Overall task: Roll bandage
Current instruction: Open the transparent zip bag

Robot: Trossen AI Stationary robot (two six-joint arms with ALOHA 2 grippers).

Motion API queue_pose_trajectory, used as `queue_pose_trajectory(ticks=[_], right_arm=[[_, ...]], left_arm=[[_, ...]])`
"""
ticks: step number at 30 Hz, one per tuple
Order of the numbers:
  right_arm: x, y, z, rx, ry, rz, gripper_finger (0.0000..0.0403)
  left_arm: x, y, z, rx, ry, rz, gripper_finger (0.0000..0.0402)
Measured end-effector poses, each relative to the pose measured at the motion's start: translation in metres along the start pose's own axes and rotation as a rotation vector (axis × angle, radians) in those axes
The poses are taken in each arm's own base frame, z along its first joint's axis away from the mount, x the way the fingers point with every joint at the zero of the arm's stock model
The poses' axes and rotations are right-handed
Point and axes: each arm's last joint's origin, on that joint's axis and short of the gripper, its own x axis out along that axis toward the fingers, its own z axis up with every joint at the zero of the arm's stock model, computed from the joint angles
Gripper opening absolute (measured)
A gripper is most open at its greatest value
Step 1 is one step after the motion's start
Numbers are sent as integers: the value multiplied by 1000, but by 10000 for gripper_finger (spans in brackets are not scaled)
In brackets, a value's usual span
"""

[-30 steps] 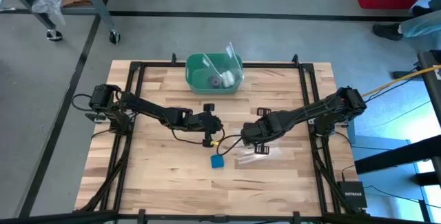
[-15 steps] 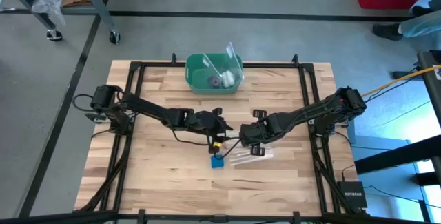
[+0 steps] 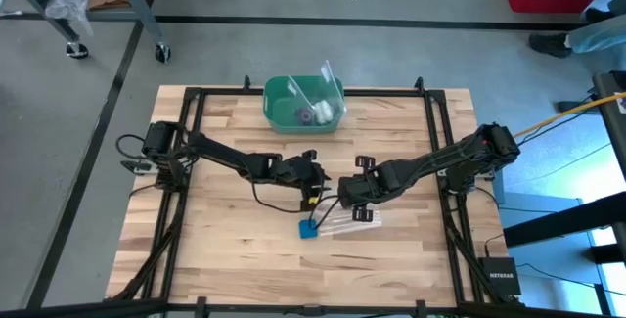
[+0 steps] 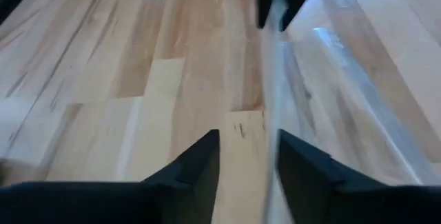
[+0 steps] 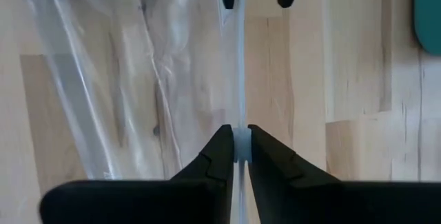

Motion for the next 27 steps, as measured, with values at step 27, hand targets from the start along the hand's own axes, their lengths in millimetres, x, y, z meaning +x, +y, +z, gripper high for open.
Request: queue_pose_trajectory(ticks=[27], right_arm=[[-41, -1, -21, 30, -16, -23, 40]], left_arm=[[-17, -9, -27, 175, 353, 101, 12]])
